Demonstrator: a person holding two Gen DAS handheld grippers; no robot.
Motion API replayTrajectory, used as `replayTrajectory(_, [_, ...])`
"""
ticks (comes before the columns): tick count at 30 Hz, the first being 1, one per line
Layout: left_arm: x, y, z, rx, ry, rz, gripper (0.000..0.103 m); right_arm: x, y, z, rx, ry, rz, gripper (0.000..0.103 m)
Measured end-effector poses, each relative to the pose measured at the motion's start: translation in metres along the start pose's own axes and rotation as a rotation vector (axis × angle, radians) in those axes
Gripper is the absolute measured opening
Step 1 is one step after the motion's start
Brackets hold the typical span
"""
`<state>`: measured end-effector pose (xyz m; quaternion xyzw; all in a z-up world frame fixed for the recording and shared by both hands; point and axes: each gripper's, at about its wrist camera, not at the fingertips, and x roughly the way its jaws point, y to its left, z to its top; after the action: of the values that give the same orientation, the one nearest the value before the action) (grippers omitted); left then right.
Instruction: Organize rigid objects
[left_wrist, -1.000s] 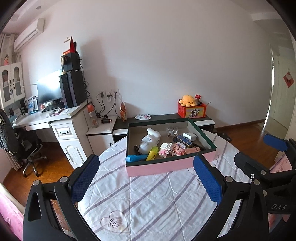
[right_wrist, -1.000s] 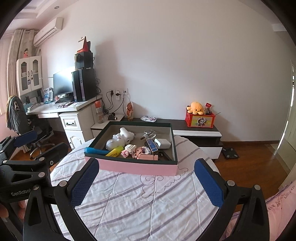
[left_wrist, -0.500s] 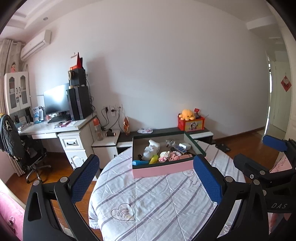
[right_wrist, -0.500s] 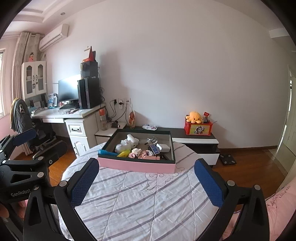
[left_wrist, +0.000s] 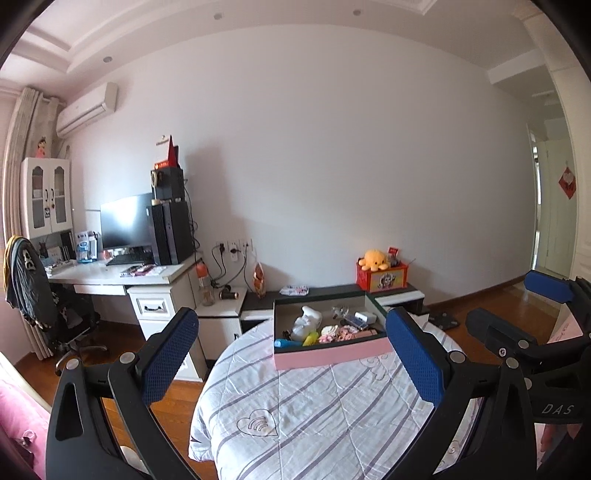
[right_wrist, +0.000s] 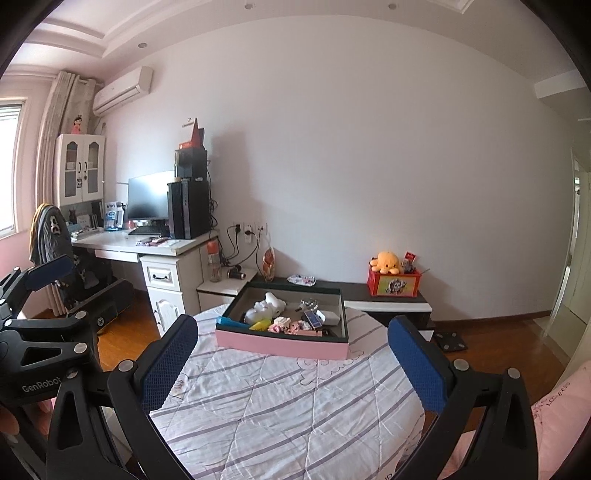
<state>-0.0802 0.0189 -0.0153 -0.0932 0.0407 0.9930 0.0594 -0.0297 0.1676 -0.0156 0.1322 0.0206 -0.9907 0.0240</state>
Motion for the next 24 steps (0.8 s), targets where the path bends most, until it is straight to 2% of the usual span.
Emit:
replayTrajectory(12, [-0.050,0.006,0.013,-0.009,-0.138,0.037,0.103,-0.051,0.015,0.014,-0.027,-0.127,-0.004,0.103])
replayTrajectory(24, [-0.085,0.012,0.016,-0.022,-0.242,0.051,0.103,-0.087,0.026,0.020,-0.051,-0.217,-0.009,0.103])
